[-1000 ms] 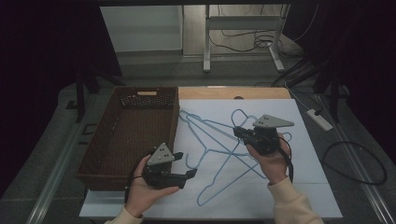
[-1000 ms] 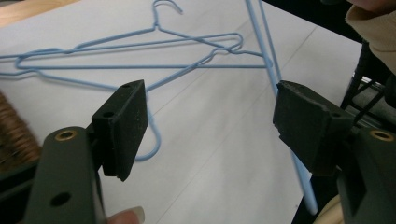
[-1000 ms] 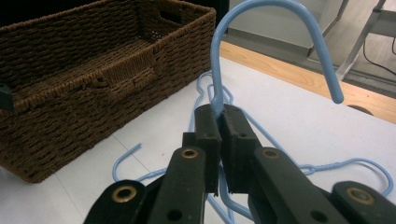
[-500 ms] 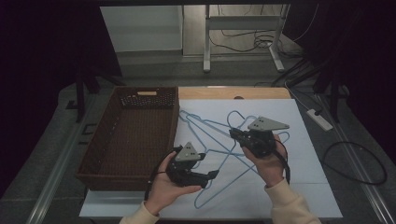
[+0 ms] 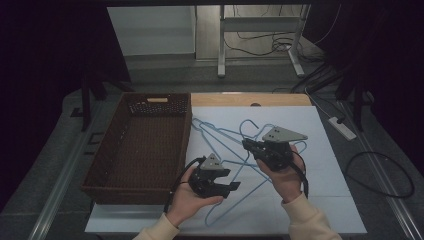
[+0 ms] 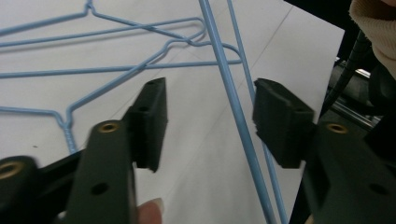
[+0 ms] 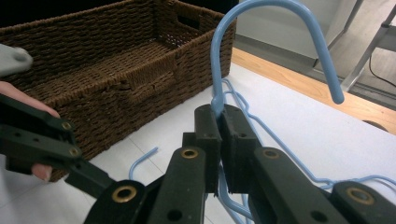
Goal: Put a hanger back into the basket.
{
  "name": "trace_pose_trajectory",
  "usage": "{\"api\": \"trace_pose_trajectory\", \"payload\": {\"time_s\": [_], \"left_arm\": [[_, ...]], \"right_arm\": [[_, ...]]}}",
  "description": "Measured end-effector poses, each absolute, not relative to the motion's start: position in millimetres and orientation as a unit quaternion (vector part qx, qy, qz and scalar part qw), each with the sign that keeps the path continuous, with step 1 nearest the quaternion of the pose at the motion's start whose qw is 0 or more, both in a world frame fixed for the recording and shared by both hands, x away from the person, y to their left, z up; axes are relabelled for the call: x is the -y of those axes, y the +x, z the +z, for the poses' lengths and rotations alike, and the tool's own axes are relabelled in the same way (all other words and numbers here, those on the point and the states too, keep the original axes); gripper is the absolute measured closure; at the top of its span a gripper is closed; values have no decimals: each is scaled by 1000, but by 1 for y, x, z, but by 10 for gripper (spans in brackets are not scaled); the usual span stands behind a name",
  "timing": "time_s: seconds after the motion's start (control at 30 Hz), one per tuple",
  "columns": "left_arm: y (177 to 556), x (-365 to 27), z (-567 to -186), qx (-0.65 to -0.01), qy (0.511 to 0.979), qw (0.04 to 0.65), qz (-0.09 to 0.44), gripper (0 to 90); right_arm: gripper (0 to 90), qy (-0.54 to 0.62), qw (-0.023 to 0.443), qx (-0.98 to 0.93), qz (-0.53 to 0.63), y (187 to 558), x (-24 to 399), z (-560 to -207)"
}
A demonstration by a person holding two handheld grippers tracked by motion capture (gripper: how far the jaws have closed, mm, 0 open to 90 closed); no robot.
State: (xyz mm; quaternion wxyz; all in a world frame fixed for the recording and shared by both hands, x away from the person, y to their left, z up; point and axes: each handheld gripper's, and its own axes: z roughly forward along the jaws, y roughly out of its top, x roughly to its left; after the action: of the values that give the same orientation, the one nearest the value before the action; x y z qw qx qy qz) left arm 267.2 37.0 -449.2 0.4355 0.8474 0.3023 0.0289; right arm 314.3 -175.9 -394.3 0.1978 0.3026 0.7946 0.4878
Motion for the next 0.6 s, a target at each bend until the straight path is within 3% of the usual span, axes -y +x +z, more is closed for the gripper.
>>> {"api": "trace_pose_trajectory", "payload": {"time_s": [0.1, 0.17, 0.33, 0.6], "left_arm": [[268, -37, -450, -297, 848, 439, 19, 728], [267, -37, -449, -299, 847, 440, 18, 812], [269, -44, -447, -321, 837, 443, 27, 865], [265, -54, -437, -325, 824, 462, 42, 871]], "right_arm": [[863, 300, 198, -795, 489, 313, 174, -394], [863, 299, 197, -795, 490, 312, 175, -393], [860, 298, 195, -789, 501, 310, 177, -389], [830, 286, 195, -776, 527, 305, 183, -383]]}}
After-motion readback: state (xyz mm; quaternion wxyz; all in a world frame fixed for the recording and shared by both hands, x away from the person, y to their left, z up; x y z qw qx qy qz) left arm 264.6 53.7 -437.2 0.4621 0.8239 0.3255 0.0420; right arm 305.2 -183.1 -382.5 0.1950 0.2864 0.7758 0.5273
